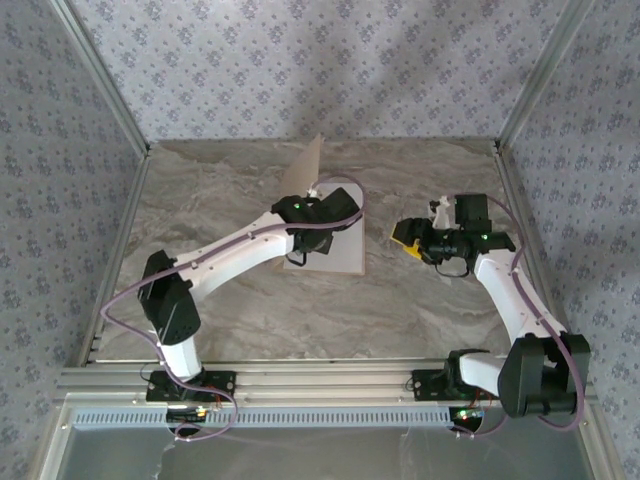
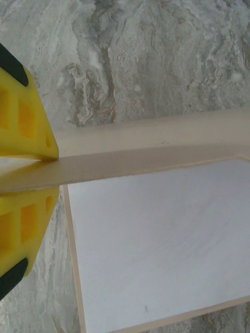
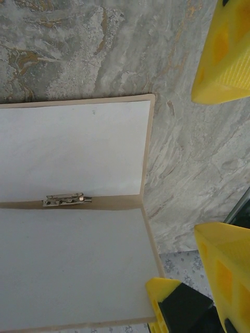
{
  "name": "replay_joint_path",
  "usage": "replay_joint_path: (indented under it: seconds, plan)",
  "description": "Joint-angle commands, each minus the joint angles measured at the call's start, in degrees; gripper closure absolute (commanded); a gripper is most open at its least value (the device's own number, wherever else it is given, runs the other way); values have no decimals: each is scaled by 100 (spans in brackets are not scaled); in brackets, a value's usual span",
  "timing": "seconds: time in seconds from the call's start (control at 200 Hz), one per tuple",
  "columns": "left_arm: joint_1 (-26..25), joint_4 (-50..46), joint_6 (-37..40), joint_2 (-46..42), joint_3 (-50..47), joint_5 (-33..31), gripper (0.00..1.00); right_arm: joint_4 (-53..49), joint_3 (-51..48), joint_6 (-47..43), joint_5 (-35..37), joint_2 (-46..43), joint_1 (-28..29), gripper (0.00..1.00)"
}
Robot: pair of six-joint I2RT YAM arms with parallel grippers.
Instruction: Put the files into the folder
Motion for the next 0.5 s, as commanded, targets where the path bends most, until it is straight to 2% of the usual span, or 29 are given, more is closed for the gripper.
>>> replay_joint_path:
  seconds: [0.0,0.495]
  plan:
    - [-52,-220,-203,265,309,131,81,-63,-84,-114,-177,-125,-81,37]
    - [-367,-385,-223,1430,1431,546,78,-69,-223,-202,-306,-194,-342,37]
